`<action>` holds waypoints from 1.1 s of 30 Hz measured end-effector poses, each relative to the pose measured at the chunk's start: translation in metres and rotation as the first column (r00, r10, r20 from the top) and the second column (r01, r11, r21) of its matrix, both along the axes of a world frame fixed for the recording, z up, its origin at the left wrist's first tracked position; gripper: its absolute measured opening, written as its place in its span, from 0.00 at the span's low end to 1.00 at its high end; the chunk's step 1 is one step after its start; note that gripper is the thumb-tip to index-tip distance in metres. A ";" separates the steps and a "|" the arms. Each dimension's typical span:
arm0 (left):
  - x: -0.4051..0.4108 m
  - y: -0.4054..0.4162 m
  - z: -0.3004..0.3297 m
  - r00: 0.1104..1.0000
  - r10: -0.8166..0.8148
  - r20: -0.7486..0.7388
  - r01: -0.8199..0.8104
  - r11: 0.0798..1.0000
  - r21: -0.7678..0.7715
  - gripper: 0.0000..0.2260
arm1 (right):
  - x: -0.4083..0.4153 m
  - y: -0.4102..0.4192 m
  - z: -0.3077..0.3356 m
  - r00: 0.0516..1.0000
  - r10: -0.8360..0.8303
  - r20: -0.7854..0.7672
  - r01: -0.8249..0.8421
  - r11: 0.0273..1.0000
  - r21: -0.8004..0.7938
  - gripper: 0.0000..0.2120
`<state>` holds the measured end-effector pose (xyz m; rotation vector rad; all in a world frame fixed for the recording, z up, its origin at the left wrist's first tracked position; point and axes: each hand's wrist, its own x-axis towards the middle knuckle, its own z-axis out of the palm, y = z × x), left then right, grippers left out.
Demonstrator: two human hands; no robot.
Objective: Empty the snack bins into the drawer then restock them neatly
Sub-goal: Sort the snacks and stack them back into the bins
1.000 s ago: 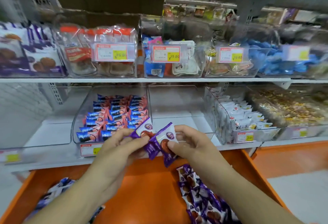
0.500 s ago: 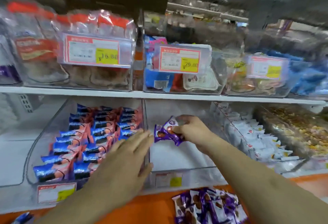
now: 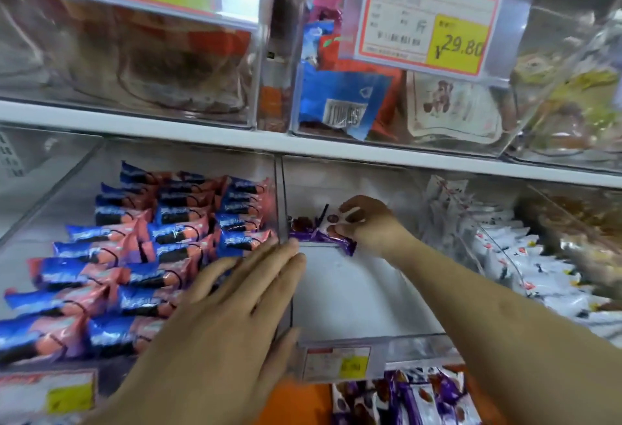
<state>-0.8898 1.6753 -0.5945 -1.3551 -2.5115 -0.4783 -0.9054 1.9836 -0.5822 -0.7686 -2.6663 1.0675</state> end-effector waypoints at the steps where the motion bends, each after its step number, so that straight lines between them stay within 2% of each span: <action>1: -0.001 0.002 -0.001 1.000 -0.009 -0.018 0.009 1.000 -0.027 0.30 | 0.004 0.002 -0.002 1.000 -0.006 0.008 0.005 0.999 0.039 0.12; 4: 0.001 0.003 -0.005 0.998 -0.007 -0.068 0.002 0.997 -0.076 0.31 | 0.010 0.000 -0.011 0.998 0.061 0.036 -0.067 0.973 0.222 0.07; 8: 0.005 0.001 0.001 0.982 -0.006 -0.186 0.005 1.000 -0.004 0.30 | 0.008 -0.001 -0.007 0.992 0.123 0.042 -0.130 0.934 0.332 0.13; 11: 0.005 0.002 0.000 0.973 0.004 -0.230 0.004 1.000 0.031 0.30 | 0.009 0.002 -0.008 0.970 0.214 0.118 -0.244 0.881 0.407 0.17; 14: 0.005 0.004 -0.001 0.971 0.011 -0.238 -0.005 1.000 0.025 0.29 | 0.005 0.004 -0.014 0.976 0.203 0.077 -0.215 0.864 0.455 0.16; 17: 0.008 -0.001 0.006 0.979 -0.009 -0.203 0.010 1.000 0.004 0.30 | -0.001 0.006 -0.020 0.979 0.195 0.063 -0.203 0.871 0.447 0.16; 21: 0.014 -0.011 0.021 0.983 -0.030 -0.179 0.012 0.995 -0.103 0.31 | 0.012 0.000 -0.007 0.965 0.243 0.099 -0.261 0.851 0.456 0.19; 25: 0.038 -0.011 0.044 0.993 -0.059 -0.098 0.049 0.994 -0.101 0.32 | 0.080 -0.027 0.043 0.935 0.338 -0.108 -0.265 0.868 0.421 0.20; 28: 0.078 -0.002 0.051 0.966 -0.257 -0.003 0.257 0.966 -0.033 0.26 | 0.171 -0.051 0.070 0.875 0.439 -0.205 -0.382 0.885 0.265 0.12; 30: 0.110 0.006 0.035 0.919 -0.385 0.080 0.387 0.922 -0.004 0.21 | 0.228 -0.055 0.067 0.867 0.478 -0.136 -0.459 0.875 0.151 0.07; 33: 0.144 0.025 -0.016 0.866 -0.420 0.270 0.463 0.879 -0.117 0.20 | 0.285 -0.031 0.014 0.893 0.430 0.131 -0.443 0.890 0.102 0.07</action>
